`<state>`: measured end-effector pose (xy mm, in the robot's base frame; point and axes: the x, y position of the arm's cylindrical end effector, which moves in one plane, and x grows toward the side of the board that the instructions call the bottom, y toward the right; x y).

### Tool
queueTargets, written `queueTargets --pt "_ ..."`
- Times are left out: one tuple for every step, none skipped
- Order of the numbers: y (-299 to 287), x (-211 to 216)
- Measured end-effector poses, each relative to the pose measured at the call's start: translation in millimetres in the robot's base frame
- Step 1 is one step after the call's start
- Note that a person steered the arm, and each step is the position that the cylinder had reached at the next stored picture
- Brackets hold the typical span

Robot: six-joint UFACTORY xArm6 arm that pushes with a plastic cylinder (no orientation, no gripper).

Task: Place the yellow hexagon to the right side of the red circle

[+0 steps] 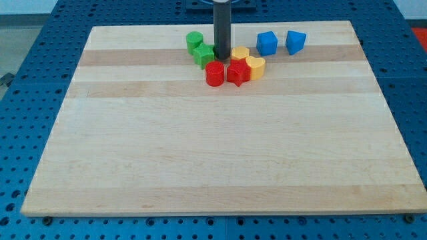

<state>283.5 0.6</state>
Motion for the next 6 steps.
queueTargets --pt "16.0 -9.6" --pt "47.1 -6.6" --pt "56.3 13.6" --pt "55.0 38.1" --pt "44.0 53.1" --pt "41.7 53.6"
